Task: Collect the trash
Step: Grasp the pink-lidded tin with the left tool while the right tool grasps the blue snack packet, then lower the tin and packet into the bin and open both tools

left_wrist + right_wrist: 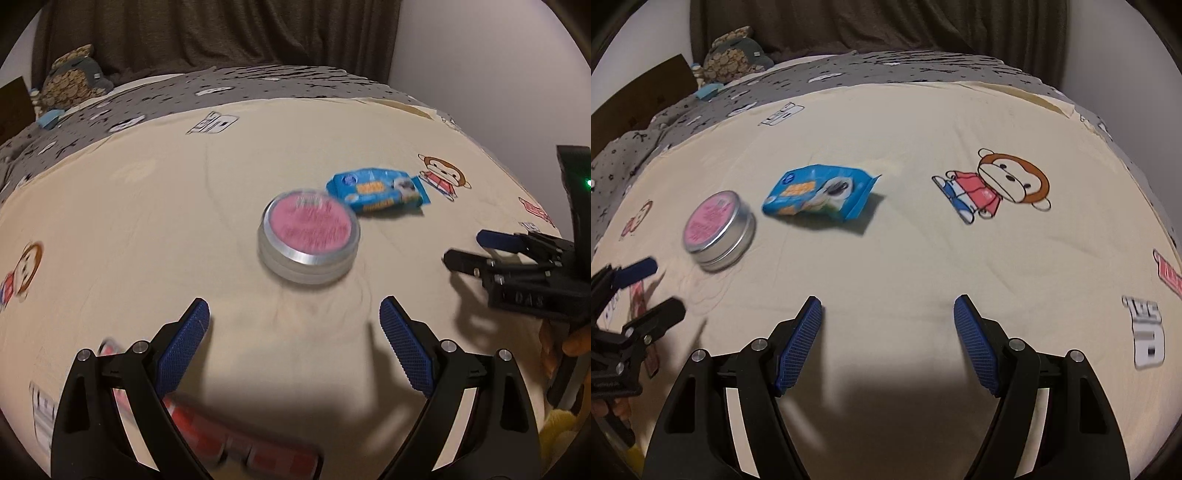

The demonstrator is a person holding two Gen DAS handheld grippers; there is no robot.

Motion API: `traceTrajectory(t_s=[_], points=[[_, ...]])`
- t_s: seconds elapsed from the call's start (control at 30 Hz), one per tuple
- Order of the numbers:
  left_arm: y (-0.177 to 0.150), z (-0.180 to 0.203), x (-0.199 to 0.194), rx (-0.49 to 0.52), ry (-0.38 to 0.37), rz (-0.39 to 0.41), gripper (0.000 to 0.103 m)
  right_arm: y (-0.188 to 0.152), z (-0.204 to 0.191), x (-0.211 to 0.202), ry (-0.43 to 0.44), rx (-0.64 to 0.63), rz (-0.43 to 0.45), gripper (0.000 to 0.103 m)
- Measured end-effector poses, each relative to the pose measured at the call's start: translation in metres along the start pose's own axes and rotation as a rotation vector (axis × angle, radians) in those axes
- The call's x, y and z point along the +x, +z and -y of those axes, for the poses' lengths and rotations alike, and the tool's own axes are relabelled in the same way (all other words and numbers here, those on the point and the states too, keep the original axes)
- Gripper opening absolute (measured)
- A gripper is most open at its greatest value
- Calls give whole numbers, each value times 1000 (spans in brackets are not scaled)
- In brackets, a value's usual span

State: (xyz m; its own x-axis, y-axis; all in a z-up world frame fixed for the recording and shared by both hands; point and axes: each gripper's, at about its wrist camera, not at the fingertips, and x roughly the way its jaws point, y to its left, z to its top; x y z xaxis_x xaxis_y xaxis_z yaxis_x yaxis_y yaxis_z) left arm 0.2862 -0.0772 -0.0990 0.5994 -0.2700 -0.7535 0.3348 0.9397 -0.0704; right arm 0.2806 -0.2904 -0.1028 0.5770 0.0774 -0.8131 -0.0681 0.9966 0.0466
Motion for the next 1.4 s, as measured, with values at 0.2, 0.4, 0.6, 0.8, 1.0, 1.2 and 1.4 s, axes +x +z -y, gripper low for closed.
traceTrajectory(t_s=[0.2, 0.4, 0.6, 0.8, 1.0, 1.2, 1.4], points=[[27, 9, 32, 10, 1, -20, 88, 11, -3, 9, 6, -23, 4, 75], [37, -9, 35, -1, 43, -13, 66, 28, -10, 22, 15, -56, 6, 79], [41, -34, 32, -17, 60, -8, 66, 54, -32, 46, -7, -129, 4, 91], [43, -43, 35, -14, 45, -9, 66, 82, -43, 64, -6, -139, 3, 91], [44, -44, 31, -16, 34, -2, 66, 86, -47, 66, 28, -116, -16, 42], [38, -34, 5, -4, 19, 17, 66, 73, -52, 36, 41, -120, -9, 37], [16, -23, -43, -4, 17, 46, 66, 40, -63, -29, 56, -145, 51, 37]])
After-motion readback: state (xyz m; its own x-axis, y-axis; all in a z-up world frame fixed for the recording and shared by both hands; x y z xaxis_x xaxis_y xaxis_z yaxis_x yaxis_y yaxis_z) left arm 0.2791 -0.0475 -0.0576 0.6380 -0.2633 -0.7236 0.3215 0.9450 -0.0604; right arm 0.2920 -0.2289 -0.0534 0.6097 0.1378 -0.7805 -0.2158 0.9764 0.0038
